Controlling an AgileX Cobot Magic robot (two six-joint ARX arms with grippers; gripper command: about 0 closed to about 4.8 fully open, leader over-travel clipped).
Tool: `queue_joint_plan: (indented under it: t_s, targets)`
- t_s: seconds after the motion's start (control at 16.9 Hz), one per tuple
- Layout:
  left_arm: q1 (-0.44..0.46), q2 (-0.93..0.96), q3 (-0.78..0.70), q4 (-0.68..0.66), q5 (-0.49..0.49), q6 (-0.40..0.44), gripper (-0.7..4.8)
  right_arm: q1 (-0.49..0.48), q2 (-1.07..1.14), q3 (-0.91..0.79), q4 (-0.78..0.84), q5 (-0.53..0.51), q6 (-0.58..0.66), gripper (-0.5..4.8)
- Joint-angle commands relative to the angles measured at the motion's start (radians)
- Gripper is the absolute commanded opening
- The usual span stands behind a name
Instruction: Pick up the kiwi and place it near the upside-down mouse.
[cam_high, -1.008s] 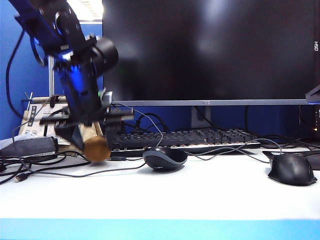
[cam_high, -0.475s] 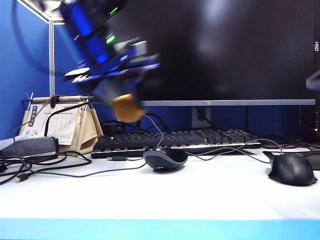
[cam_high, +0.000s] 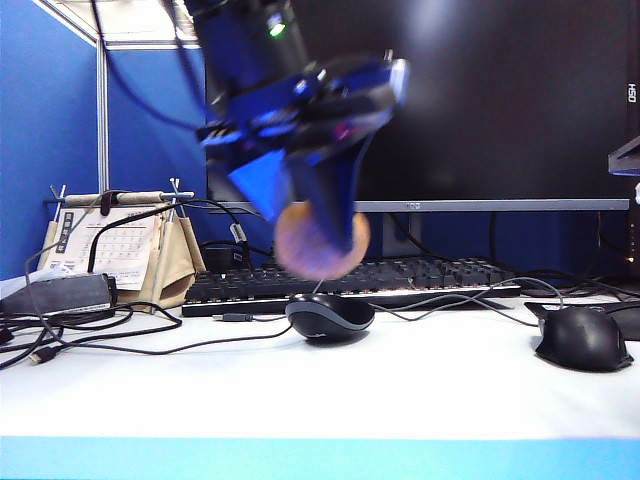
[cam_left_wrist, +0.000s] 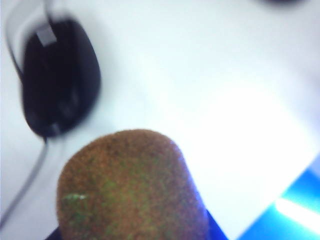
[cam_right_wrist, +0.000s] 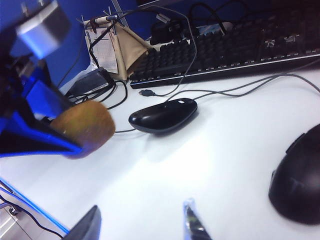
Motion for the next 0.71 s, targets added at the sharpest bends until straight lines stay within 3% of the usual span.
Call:
queue_joint_plan:
  t_s: [0.06,0.36,0.71]
  targets:
    - [0.013,0.005,-0.023,0.025,0.064,0.034,-0.05,0.002,-0.001,0.002,-0.016,-0.005,-0.001,2.11]
    - [0.013,0.114,-0.025,0.022,0.09,0.103,-0.05,0.001,-0.001,0.001,-0.029,0.0,-0.027,2.11]
    - [0.013,0.17,-0.024,0.111,0.077,0.104,-0.05,0.001,-0.001,0.001,-0.033,-0.004,-0.027,2.12]
